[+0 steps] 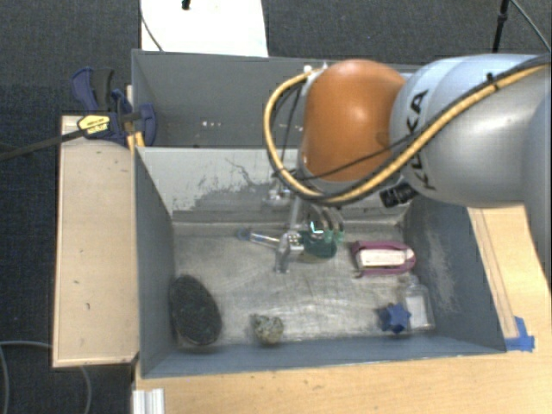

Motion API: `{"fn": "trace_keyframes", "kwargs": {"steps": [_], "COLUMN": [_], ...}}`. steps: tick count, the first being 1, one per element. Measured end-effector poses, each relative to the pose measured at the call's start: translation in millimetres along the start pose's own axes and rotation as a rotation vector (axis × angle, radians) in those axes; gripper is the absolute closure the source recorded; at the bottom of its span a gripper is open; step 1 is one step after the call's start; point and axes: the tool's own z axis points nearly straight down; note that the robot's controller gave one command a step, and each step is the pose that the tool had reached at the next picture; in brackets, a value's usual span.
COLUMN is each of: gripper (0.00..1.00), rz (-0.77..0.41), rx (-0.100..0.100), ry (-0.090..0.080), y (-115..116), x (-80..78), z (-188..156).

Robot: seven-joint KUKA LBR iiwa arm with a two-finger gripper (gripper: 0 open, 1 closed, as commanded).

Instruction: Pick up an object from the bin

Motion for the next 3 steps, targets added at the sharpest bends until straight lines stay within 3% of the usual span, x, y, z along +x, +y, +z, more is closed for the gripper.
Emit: {"fn": "trace_keyframes", "kwargs": {"steps": [1, 2, 3], "gripper": [0.00, 0.00, 1.00], "rz": [-0.009, 0.177, 0.183], "rx": [0.001, -0.007, -0.006], "ry": [0.000, -0.008, -0.020], "y": [-6.2, -41.5, -44.1], "x": [-30.3, -33.5, -36.4], "z": [114.9, 125.5, 124.0]}}
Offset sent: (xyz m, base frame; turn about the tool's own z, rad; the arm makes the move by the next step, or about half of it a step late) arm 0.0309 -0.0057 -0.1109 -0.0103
